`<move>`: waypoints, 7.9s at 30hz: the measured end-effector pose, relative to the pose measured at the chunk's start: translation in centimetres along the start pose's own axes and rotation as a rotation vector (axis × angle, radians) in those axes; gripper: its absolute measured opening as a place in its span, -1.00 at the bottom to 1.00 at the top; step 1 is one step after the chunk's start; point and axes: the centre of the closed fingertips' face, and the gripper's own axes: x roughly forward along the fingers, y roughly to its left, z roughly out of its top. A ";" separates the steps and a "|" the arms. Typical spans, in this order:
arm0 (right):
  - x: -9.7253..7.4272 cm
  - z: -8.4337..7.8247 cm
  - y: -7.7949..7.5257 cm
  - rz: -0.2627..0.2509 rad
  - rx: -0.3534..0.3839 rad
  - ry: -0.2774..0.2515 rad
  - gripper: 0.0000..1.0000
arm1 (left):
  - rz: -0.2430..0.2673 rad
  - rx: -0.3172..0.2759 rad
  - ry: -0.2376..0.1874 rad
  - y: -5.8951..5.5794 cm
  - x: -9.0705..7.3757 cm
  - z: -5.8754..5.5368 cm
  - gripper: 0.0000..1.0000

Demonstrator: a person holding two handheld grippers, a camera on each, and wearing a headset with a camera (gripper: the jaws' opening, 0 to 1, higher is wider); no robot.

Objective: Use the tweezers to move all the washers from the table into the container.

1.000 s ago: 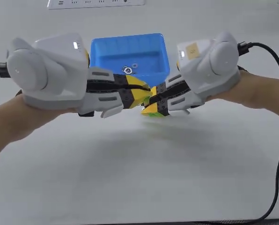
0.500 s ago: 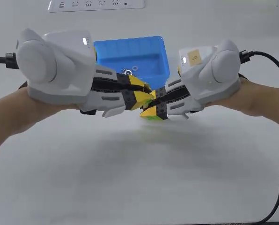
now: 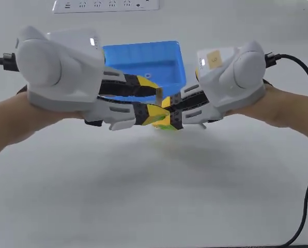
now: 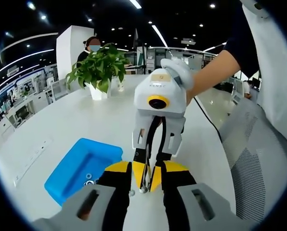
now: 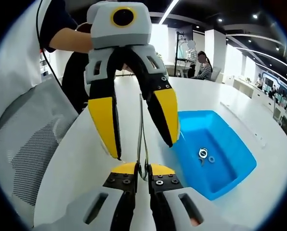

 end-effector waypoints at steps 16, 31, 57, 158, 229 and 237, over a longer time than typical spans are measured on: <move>-2.9 2.9 -0.5 -0.048 0.039 -0.037 -0.82 | 0.106 -0.078 -0.034 0.5 -4.1 -1.1 -0.13; -5.1 7.8 -3.6 -0.117 -0.045 -0.060 -0.82 | 0.232 -0.183 -0.064 1.2 -7.9 -3.1 0.35; 2.9 3.6 -11.8 -0.167 0.008 0.024 -0.81 | 0.327 -0.255 -0.075 1.8 -9.4 -4.3 0.72; 1.4 5.4 -9.0 -0.126 -0.008 0.070 -0.59 | 0.107 -0.003 -0.162 9.5 -4.3 3.7 -0.89; -5.7 -2.9 3.7 -0.273 0.253 -0.010 0.82 | 0.082 -0.061 -0.204 1.4 -2.4 1.8 -0.89; -5.0 -2.7 3.9 -0.261 0.245 -0.005 0.98 | 0.095 -0.040 -0.208 2.3 -2.2 1.0 -0.89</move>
